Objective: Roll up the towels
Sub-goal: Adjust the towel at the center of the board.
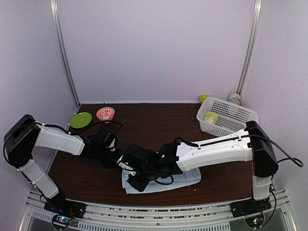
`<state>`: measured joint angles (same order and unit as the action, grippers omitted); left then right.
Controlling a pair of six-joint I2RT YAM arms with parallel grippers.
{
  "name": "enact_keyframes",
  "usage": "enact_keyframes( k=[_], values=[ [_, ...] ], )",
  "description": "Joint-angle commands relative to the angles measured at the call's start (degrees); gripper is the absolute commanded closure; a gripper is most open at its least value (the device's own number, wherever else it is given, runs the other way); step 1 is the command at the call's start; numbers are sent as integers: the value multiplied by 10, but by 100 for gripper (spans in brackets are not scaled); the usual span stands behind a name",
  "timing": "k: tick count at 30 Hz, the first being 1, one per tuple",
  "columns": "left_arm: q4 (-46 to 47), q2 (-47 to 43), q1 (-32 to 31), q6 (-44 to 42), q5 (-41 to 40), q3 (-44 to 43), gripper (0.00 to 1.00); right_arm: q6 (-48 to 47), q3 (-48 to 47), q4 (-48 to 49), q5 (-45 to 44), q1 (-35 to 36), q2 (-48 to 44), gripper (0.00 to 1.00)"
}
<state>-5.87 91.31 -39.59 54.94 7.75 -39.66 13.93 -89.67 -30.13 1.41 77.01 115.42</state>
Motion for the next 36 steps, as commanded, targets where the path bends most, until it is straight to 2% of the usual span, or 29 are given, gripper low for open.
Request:
enact_keyframes(
  k=[1, 12, 15, 17, 18, 20, 22, 24, 30, 33, 36],
  values=[
    [-2, 13, -3, -7, -3, 16, 100, -1, 17, -1, 31, 0, -18, 100],
    [-13, -17, -3, -5, -7, 30, 100, -13, -9, -39, 100, 10, 37, 100],
    [-22, -34, -3, -6, -10, 33, 100, -14, -12, -38, 108, 9, 32, 74],
    [-34, -47, -3, -6, -14, 32, 100, -10, -13, -36, 103, 7, 21, 62],
    [-41, -53, -3, -7, -16, 31, 96, -8, -13, -36, 101, 5, 14, 59],
    [-59, -70, -3, -11, -21, 28, 82, -4, -11, -38, 92, 1, -4, 55],
    [-85, -91, -3, -15, -30, 25, 67, 0, 1, -40, 76, -3, -30, 54],
    [-118, -126, -3, -22, -45, 22, 58, 8, 31, -31, 42, -12, -67, 53],
    [-183, -250, -7, -31, -68, 13, 51, 82, 195, 43, -56, -91, -200, 55],
    [-182, -238, -24, -35, -42, -13, 47, 117, 255, 69, -64, -141, -240, 57],
    [-172, -187, -57, -49, -19, -57, 51, 136, 295, 90, -45, -180, -257, 60]
  ],
)
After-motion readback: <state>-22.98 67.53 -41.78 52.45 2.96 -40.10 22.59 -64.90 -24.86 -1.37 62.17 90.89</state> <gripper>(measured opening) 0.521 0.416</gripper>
